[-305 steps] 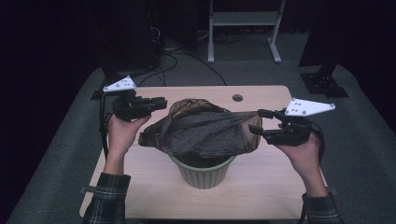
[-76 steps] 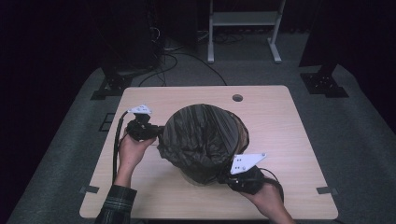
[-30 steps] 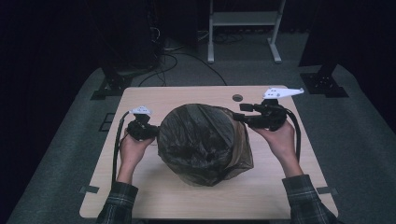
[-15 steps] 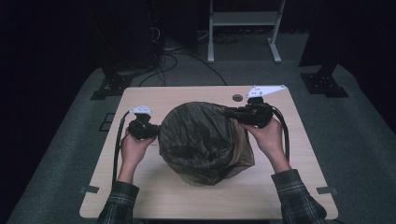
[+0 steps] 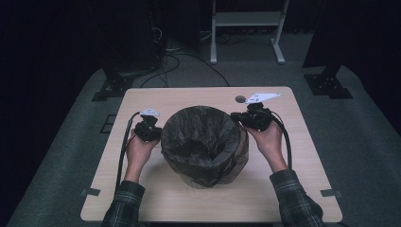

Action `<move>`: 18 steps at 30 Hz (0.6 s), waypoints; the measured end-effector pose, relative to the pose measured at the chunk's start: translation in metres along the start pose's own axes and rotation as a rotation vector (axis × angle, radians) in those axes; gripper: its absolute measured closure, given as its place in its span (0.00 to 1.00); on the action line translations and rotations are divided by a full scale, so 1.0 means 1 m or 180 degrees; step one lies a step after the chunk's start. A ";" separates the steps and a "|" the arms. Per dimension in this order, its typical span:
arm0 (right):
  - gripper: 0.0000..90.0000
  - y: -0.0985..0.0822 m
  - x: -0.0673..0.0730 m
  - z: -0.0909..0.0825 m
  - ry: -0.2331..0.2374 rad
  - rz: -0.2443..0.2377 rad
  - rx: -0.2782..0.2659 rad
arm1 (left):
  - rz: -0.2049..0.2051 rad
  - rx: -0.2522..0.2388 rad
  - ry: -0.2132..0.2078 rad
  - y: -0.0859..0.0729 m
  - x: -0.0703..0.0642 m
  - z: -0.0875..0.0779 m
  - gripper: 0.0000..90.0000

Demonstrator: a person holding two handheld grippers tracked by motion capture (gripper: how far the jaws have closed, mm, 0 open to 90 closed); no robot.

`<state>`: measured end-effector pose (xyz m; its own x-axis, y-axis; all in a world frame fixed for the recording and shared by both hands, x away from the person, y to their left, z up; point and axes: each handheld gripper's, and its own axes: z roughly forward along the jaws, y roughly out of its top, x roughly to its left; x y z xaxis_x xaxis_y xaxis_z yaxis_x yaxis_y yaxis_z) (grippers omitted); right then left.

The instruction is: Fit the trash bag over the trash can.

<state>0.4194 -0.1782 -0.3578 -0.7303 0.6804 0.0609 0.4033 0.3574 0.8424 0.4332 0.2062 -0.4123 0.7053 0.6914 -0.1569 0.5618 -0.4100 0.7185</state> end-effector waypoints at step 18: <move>0.63 -0.025 -0.007 0.015 -0.0173 0.0077 0.0116 | 0.0046 -0.0176 0.0155 -0.015 0.008 -0.012 0.60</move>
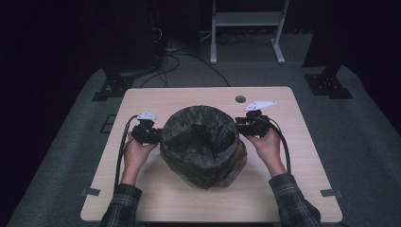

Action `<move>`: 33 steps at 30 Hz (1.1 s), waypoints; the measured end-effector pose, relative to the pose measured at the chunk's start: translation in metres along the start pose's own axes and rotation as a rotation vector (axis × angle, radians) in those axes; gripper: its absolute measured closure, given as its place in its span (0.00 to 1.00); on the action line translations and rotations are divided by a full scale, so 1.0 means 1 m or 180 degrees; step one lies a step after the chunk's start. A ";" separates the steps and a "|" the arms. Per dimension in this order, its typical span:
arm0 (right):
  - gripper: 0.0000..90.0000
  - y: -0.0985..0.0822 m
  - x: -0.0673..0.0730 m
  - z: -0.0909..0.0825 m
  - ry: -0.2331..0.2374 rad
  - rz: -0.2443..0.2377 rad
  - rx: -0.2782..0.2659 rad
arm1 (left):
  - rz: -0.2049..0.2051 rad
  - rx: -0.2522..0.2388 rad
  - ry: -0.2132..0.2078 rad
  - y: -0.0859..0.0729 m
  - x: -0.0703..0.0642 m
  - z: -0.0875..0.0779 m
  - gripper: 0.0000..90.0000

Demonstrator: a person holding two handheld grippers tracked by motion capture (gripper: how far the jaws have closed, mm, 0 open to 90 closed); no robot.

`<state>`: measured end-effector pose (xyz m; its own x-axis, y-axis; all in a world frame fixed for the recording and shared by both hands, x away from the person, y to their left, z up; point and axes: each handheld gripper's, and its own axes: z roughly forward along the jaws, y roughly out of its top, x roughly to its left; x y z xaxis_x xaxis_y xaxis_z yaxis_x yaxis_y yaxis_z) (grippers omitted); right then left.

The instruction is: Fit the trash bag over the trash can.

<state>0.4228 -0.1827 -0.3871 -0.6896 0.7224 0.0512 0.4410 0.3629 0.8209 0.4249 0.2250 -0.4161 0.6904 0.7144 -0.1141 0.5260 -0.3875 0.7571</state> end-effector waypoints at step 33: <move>0.10 0.067 0.066 -0.076 0.0950 -0.0663 -0.0441 | 0.0870 0.0385 -0.0625 -0.091 -0.061 -0.049 0.00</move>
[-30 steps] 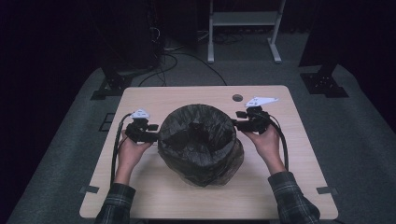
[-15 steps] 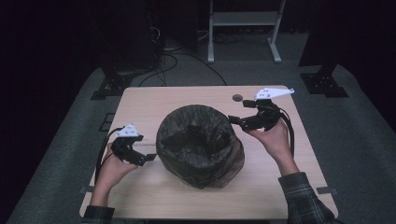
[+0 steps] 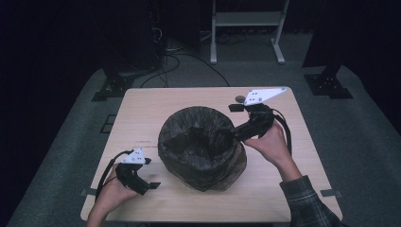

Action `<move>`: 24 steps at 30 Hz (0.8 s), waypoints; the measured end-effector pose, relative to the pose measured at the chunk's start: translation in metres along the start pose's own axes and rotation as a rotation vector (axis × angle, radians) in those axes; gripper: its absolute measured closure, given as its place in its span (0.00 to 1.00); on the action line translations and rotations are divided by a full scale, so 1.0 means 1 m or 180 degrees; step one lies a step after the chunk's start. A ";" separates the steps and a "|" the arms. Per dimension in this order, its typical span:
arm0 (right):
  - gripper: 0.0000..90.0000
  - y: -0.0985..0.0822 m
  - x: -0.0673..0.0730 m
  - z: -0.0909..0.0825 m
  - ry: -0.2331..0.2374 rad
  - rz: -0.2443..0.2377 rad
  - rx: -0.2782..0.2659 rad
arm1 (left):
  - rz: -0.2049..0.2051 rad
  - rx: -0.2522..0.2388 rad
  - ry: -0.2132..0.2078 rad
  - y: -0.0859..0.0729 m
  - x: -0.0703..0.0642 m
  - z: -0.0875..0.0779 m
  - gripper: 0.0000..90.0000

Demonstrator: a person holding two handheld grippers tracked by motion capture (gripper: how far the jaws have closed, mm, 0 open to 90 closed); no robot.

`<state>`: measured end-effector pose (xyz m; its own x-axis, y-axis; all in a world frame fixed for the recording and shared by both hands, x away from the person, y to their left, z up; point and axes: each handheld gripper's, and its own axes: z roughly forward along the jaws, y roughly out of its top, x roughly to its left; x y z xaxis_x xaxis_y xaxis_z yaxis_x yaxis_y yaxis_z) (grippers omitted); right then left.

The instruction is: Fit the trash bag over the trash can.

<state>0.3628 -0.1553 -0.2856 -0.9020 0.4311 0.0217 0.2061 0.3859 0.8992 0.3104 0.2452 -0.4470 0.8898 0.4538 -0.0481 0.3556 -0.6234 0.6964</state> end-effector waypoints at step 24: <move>0.10 0.016 0.034 0.087 0.0291 -0.0572 0.1559 | 0.0242 0.0059 -0.0092 -0.020 -0.018 0.027 0.00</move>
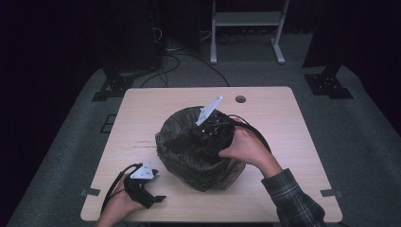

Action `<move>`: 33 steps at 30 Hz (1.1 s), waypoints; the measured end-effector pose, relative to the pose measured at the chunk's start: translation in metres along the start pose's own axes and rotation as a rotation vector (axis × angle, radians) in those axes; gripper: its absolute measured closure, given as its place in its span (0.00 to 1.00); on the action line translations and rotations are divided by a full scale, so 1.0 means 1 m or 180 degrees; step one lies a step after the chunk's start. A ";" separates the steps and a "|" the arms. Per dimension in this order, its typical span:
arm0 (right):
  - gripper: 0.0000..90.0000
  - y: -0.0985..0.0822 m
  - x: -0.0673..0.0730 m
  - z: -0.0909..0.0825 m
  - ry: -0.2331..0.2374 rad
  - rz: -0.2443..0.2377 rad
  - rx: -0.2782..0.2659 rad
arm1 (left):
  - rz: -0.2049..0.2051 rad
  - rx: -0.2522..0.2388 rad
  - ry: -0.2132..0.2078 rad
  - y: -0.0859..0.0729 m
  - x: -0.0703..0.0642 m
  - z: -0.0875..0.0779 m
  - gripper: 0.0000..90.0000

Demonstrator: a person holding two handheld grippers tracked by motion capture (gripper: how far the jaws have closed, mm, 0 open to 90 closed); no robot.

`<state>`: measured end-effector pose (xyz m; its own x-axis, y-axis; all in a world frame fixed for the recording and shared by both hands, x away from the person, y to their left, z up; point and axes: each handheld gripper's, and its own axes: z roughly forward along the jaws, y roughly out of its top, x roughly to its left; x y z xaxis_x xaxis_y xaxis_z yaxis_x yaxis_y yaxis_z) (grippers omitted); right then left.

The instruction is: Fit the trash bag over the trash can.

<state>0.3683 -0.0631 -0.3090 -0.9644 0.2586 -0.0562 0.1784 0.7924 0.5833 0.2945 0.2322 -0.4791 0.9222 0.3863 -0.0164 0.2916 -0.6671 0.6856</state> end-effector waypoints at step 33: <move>0.10 0.019 -0.002 -0.029 0.0069 -0.0031 -0.0143 | 0.0132 -0.0097 -0.0015 -0.002 0.000 0.003 0.00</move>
<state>0.3678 -0.0640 -0.2746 -0.9701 0.2384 -0.0448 0.1604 0.7692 0.6186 0.2941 0.2319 -0.4829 0.9346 0.3557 0.0091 0.2453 -0.6628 0.7075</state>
